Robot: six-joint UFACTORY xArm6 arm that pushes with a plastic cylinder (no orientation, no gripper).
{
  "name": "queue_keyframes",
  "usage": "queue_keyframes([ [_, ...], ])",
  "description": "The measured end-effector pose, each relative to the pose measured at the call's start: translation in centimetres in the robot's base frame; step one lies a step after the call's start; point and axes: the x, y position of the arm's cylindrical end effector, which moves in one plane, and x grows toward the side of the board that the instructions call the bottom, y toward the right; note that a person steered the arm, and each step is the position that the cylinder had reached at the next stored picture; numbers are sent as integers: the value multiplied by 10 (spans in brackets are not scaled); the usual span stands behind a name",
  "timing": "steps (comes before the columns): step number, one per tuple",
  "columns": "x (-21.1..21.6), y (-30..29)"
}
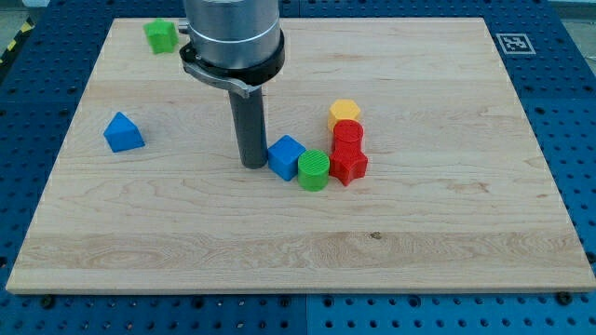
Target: Slide the blue triangle a bit right
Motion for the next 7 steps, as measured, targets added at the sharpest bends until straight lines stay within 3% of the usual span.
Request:
queue_keyframes([
  [3,14,-189],
  [4,14,-222],
  [7,-13,-246],
])
